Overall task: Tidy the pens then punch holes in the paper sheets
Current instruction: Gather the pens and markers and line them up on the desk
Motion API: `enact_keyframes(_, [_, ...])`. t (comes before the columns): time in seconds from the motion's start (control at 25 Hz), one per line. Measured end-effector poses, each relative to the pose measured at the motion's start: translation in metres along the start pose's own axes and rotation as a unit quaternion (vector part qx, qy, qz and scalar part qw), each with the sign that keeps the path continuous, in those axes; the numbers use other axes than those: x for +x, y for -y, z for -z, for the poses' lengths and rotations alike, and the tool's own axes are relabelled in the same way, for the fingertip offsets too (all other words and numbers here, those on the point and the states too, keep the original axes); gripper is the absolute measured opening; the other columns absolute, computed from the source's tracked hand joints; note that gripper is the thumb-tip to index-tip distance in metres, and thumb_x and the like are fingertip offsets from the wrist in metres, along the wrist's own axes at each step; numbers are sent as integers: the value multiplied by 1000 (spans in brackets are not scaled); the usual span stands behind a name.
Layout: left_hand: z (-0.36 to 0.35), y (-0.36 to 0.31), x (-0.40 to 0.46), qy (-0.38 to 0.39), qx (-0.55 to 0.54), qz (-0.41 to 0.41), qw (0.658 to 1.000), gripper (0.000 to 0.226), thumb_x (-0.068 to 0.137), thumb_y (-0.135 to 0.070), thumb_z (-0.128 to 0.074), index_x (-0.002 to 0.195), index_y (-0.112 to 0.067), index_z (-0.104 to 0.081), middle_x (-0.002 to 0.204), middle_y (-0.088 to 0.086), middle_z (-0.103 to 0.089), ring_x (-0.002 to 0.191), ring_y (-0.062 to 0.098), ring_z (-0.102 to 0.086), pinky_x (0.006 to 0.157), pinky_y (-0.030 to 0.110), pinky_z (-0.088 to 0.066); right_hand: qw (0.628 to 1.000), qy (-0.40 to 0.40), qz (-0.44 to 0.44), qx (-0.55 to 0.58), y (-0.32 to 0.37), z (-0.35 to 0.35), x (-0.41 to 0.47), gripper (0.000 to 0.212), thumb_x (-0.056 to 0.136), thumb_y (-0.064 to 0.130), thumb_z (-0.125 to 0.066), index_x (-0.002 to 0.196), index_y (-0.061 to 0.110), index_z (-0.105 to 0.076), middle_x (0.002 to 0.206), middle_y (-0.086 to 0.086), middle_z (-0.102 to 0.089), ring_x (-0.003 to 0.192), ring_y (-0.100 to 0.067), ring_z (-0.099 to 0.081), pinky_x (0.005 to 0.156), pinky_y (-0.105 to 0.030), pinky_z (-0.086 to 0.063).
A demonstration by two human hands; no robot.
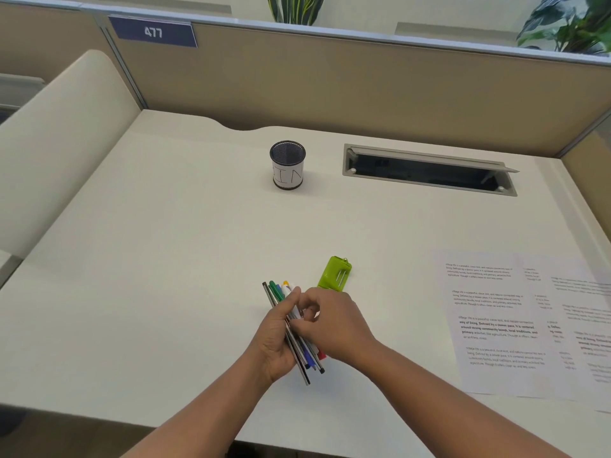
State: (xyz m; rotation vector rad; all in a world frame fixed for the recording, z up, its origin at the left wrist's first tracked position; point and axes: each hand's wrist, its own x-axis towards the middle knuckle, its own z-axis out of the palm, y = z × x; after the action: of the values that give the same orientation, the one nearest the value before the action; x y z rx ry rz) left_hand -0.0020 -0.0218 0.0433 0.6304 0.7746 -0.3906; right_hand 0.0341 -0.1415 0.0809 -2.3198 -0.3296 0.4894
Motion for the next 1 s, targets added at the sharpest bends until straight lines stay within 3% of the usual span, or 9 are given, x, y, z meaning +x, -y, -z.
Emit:
enact_keyframes(0.08, [-2, -3, 1, -26, 2, 1, 1000, 19, 92, -29, -71, 100, -12, -70, 87, 13, -69, 82, 33, -67, 93, 54, -49, 997, -62, -8, 48, -6, -2, -2, 13, 80, 38, -69, 83, 28, -62, 73, 6, -64, 63, -6, -59, 62, -28, -51])
enact_keyframes(0.2, [-3, -8, 3, -57, -37, -51, 996, 14, 89, -15, -74, 98, -11, -64, 80, 11, -65, 73, 26, -64, 94, 50, -56, 959, -85, -124, 239, -13, -5, -2, 9, 88, 32, -66, 93, 29, -60, 95, 6, -63, 86, -15, -62, 70, -28, -47])
enact_keyframes(0.28, [-6, -15, 2, -51, -54, -118, 990, 14, 84, -11, -77, 87, -15, -64, 71, 7, -64, 58, 19, -63, 69, 37, -61, 871, -39, -262, 414, -12, -9, -3, 17, 94, 39, -61, 103, 25, -60, 104, 1, -64, 92, -20, -61, 73, -32, -49])
enact_keyframes(0.36, [-11, -20, 1, -44, -43, -186, 981, 17, 82, -10, -80, 76, -19, -67, 67, 7, -64, 56, 19, -64, 61, 33, -59, 769, 16, -352, 534, -9, -17, -4, 37, 97, 50, -55, 112, 17, -62, 108, -7, -71, 91, -24, -69, 76, -38, -56])
enact_keyframes(0.48, [-21, -20, -5, -56, 15, -268, 962, 18, 73, -18, -86, 80, -20, -70, 73, 12, -69, 65, 23, -70, 65, 36, -60, 672, 46, -347, 653, 3, -31, 0, 53, 101, 55, -47, 121, 10, -67, 114, -15, -76, 105, -29, -73, 94, -47, -56])
enact_keyframes(0.56, [-24, -16, -10, -84, 61, -303, 947, 23, 65, -30, -86, 83, -23, -74, 82, 10, -76, 74, 24, -76, 66, 35, -61, 635, 35, -326, 699, 16, -35, 4, 48, 102, 49, -49, 118, 13, -75, 114, -13, -77, 103, -27, -75, 90, -42, -59])
enact_keyframes(0.76, [-11, -25, -17, -140, 125, -357, 915, 16, 79, -32, -81, 94, -26, -77, 93, -2, -80, 88, 20, -79, 65, 30, -63, 696, 30, -296, 653, 38, -45, 20, 26, 95, 39, -66, 106, 21, -81, 106, -7, -80, 99, -22, -77, 83, -38, -60])
enact_keyframes(0.88, [3, -43, -23, -143, 124, -358, 914, 14, 88, -38, -75, 97, -30, -81, 101, -12, -79, 95, 15, -77, 73, 30, -63, 691, 45, -309, 652, 51, -56, 31, 22, 96, 34, -67, 100, 14, -74, 90, -6, -79, 80, -21, -78, 67, -35, -61])
enact_keyframes(1.0, [21, -66, -28, -138, 98, -348, 922, 24, 88, -46, -73, 105, -31, -81, 103, -19, -77, 98, 17, -77, 79, 33, -62, 715, 93, -288, 630, 68, -66, 45, 28, 92, 38, -72, 107, 14, -74, 98, -7, -80, 85, -21, -78, 72, -36, -61])
